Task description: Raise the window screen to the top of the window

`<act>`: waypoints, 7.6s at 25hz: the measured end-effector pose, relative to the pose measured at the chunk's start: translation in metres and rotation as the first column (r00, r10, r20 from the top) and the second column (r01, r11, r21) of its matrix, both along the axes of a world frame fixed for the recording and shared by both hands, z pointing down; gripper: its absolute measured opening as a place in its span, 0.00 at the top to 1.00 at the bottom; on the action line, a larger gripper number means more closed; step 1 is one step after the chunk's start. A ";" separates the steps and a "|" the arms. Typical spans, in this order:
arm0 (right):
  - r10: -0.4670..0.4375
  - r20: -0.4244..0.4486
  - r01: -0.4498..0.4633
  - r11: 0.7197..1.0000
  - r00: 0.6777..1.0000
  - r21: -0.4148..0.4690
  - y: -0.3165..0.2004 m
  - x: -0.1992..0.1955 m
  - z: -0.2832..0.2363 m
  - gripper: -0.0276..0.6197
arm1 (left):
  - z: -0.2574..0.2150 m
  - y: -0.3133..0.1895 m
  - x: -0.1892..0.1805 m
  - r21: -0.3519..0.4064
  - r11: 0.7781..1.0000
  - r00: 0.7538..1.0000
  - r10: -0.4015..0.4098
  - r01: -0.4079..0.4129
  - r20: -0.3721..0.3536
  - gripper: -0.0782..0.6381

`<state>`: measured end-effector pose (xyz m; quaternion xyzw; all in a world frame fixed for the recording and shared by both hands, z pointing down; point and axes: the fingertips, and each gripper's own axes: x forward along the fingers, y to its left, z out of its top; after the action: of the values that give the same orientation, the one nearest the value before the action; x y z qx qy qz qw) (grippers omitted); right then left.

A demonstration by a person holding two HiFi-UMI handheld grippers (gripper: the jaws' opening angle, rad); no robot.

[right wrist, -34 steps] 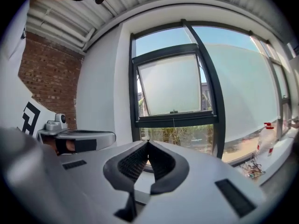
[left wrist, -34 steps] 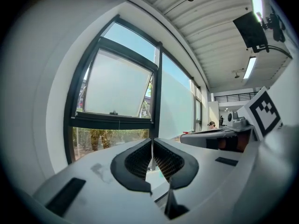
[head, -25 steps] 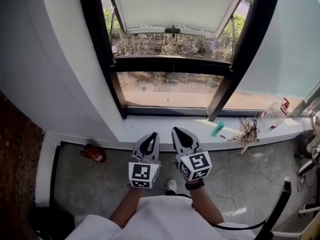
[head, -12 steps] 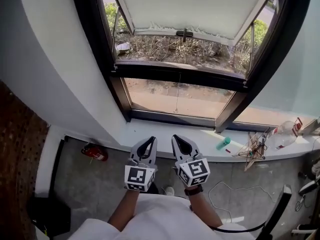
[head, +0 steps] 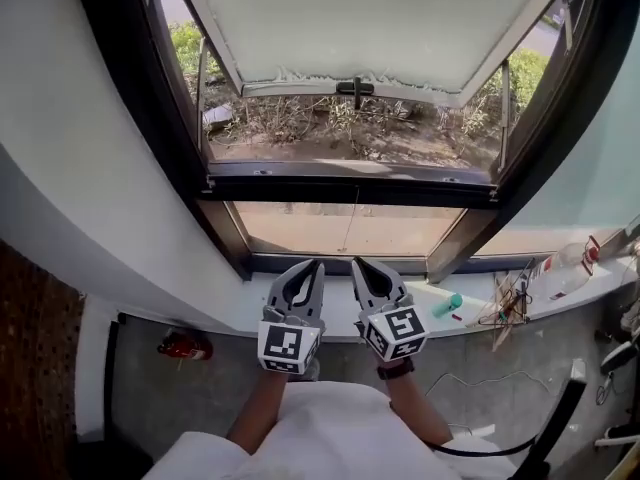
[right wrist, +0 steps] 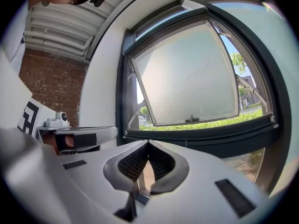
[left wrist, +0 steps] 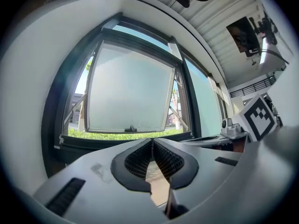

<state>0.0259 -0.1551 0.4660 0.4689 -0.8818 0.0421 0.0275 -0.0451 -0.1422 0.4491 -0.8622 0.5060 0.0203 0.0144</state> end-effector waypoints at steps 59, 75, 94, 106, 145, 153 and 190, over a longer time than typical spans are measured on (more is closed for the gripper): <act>0.018 0.039 -0.007 0.966 0.999 -0.258 -0.118 0.051 0.098 0.97 | 0.112 -0.215 0.030 -0.049 0.994 0.290 0.076 -0.101 0.954 0.42; 0.170 0.088 -0.129 0.928 0.982 -0.350 -0.105 0.129 0.136 0.97 | 0.104 -0.220 0.028 0.078 0.994 0.261 -0.056 -0.074 0.964 0.51; 0.126 0.069 -0.084 0.899 0.990 -0.430 -0.071 0.179 0.212 0.97 | 0.090 -0.226 0.025 0.117 0.992 0.242 -0.105 -0.037 0.965 0.73; 0.126 0.279 0.052 0.832 0.952 -0.552 -0.088 0.161 0.292 0.61 | 0.090 -0.228 0.026 0.089 0.996 0.241 -0.084 -0.011 0.967 0.73; -0.197 0.144 0.244 0.773 0.970 -0.585 -0.203 -0.020 0.347 0.82 | 0.094 -0.229 0.024 0.064 0.995 0.184 -0.078 0.078 0.980 0.73; -0.215 0.261 0.327 0.770 0.941 -0.548 -0.151 -0.016 0.339 0.97 | 0.093 -0.228 0.024 0.081 0.995 0.218 -0.090 0.050 0.972 0.73; -0.079 0.175 0.176 0.730 0.981 -0.660 -0.062 0.039 0.390 0.97 | 0.102 -0.220 0.028 0.058 0.998 0.185 -0.053 -0.021 0.981 0.79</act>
<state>0.0648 -0.2175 0.8560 0.3615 -0.8370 0.3869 0.1383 -0.0171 -0.3624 0.5511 -0.6706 0.3884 -0.5199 0.3593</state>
